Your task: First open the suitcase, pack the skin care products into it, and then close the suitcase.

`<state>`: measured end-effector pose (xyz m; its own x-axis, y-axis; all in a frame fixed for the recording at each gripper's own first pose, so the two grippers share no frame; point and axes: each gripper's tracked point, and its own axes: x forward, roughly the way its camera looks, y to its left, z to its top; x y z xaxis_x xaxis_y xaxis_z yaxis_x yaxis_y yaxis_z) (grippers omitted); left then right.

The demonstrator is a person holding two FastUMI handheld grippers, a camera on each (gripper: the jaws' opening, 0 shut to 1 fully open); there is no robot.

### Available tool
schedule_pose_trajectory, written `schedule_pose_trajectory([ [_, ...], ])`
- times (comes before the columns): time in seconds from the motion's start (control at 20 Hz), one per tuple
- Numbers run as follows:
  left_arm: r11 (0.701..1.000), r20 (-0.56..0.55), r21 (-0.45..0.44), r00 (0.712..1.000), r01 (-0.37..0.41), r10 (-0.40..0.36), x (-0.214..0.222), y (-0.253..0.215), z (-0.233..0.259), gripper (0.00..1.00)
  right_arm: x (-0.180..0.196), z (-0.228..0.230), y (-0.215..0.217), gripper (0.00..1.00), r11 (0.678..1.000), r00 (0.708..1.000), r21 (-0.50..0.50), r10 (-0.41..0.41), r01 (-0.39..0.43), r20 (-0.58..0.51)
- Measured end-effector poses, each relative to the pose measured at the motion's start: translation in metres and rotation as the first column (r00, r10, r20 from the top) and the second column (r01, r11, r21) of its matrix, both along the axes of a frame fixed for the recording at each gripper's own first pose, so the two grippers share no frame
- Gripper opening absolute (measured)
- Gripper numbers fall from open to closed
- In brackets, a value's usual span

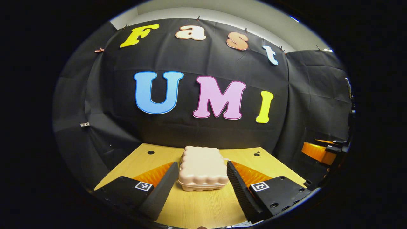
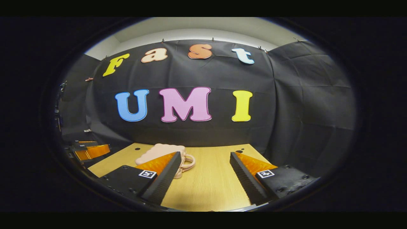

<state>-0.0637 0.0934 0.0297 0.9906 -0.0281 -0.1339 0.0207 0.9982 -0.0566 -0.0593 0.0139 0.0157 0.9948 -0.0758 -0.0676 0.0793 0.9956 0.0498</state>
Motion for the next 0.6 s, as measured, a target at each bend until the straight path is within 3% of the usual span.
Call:
schedule_pose_trajectory([
  [0.6, 1.0, 0.001, 0.008, 1.0, -0.022, 0.022, -0.0048, 0.0, 0.0016, 0.96, -0.0031, 0.0029, -0.0011, 0.98, 1.0, 1.0, 0.009, 0.02, -0.02, 0.003],
])
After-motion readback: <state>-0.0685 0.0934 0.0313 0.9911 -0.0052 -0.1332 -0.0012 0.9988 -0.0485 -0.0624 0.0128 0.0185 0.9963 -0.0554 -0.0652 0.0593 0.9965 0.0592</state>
